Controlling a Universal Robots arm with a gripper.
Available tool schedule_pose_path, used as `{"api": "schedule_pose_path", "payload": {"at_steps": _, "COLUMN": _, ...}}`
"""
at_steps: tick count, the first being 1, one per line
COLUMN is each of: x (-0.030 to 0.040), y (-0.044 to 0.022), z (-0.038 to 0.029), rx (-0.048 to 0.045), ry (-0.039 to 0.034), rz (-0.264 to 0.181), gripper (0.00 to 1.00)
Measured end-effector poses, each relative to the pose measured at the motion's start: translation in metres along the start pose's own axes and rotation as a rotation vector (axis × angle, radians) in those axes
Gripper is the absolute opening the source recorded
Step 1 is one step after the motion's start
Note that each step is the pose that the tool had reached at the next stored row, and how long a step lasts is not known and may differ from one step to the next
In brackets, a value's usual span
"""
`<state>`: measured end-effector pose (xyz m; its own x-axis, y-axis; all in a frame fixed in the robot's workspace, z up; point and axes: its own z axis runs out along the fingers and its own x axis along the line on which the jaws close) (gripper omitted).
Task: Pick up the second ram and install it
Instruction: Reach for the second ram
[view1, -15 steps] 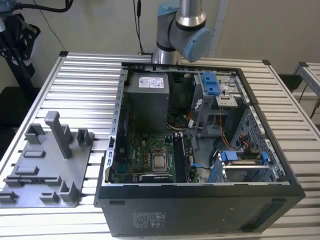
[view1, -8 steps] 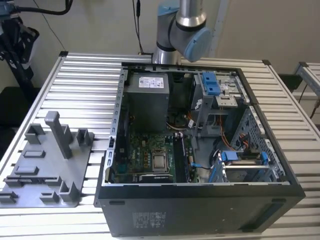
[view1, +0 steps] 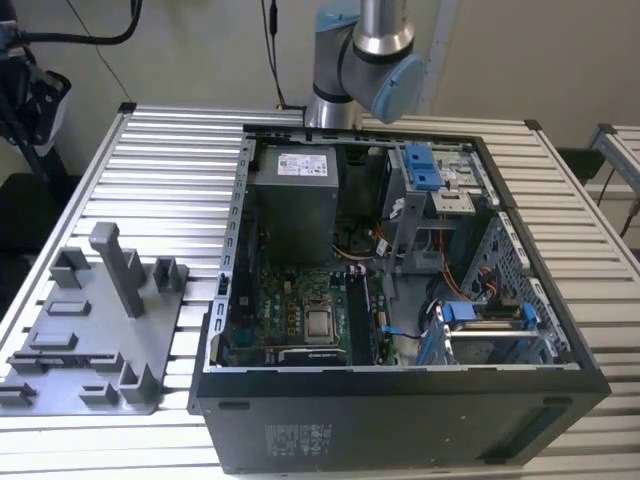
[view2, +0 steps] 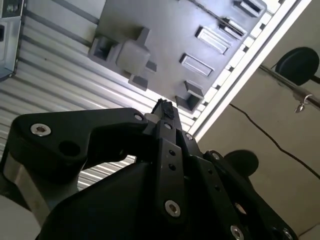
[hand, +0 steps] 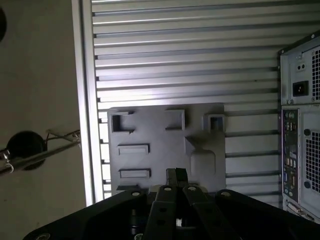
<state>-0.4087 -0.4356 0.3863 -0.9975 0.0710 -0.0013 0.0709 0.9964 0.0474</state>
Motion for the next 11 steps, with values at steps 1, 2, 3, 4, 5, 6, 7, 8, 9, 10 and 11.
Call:
{"api": "schedule_pose_path", "payload": {"at_steps": 1, "x": -0.0003, "y": -0.0019, "z": 0.0001, "rx": 0.0000, "ry": 0.0007, "rz": 0.000, "gripper": 0.11}}
{"api": "schedule_pose_path", "payload": {"at_steps": 2, "x": -0.0006, "y": -0.0038, "z": 0.0002, "rx": 0.0001, "ry": 0.0015, "rz": 0.000, "gripper": 0.11}}
{"api": "schedule_pose_path", "payload": {"at_steps": 3, "x": -0.0009, "y": -0.0055, "z": 0.0004, "rx": 0.0002, "ry": 0.0021, "rz": 0.000, "gripper": 0.11}}
{"api": "schedule_pose_path", "payload": {"at_steps": 4, "x": -0.0009, "y": -0.0065, "z": 0.0008, "rx": 0.0001, "ry": 0.0022, "rz": 0.000, "gripper": 0.11}}
{"api": "schedule_pose_path", "payload": {"at_steps": 5, "x": -0.0010, "y": -0.0071, "z": 0.0013, "rx": 0.0001, "ry": 0.0021, "rz": 0.000, "gripper": 0.11}}
{"api": "schedule_pose_path", "payload": {"at_steps": 6, "x": -0.0010, "y": -0.0079, "z": 0.0018, "rx": 0.0001, "ry": 0.0023, "rz": 0.000, "gripper": 0.11}}
{"api": "schedule_pose_path", "payload": {"at_steps": 7, "x": -0.0012, "y": -0.0098, "z": 0.0022, "rx": 0.0001, "ry": 0.0023, "rz": 0.000, "gripper": 0.11}}
{"api": "schedule_pose_path", "payload": {"at_steps": 8, "x": -0.0013, "y": -0.0127, "z": 0.0025, "rx": 0.0001, "ry": 0.0025, "rz": 0.000, "gripper": 0.11}}
{"api": "schedule_pose_path", "payload": {"at_steps": 9, "x": -0.0013, "y": -0.0151, "z": 0.0028, "rx": 0.0001, "ry": 0.0026, "rz": 0.000, "gripper": 0.11}}
{"api": "schedule_pose_path", "payload": {"at_steps": 10, "x": -0.0010, "y": -0.0175, "z": 0.0031, "rx": 0.0001, "ry": 0.0026, "rz": 0.000, "gripper": 0.11}}
{"api": "schedule_pose_path", "payload": {"at_steps": 11, "x": -0.0008, "y": -0.0198, "z": 0.0034, "rx": 0.0002, "ry": 0.0026, "rz": 0.000, "gripper": 0.11}}
